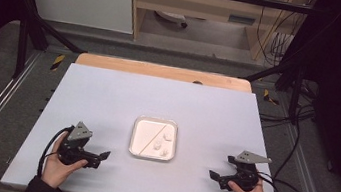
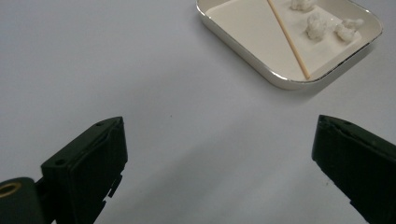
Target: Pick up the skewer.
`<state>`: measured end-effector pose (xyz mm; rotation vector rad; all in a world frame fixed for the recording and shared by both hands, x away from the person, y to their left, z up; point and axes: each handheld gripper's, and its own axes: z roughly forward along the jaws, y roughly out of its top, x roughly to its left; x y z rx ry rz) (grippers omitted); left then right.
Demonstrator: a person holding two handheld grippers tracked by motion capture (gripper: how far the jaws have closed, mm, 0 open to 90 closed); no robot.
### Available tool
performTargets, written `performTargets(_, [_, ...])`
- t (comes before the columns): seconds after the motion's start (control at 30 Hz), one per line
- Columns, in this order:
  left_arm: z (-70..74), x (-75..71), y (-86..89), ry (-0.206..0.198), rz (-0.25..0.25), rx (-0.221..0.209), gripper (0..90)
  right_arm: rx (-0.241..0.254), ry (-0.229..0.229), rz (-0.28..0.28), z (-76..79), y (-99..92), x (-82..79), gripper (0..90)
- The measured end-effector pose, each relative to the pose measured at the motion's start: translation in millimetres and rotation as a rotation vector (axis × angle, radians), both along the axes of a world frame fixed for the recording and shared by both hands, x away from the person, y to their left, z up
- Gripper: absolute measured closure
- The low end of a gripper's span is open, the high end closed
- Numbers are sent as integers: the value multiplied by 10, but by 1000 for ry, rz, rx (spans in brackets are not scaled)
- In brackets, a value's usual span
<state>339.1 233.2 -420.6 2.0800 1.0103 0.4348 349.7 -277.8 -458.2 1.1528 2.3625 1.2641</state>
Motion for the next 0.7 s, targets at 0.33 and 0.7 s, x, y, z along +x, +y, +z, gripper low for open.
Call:
performTargets(0.33, [98,70,-232,2,-3,10,33,-8,6,0,-3,3,0,8])
performTargets(0.7, [193,190,-525,8,-21,27,34,-9,6,0,-2,3,1,9])
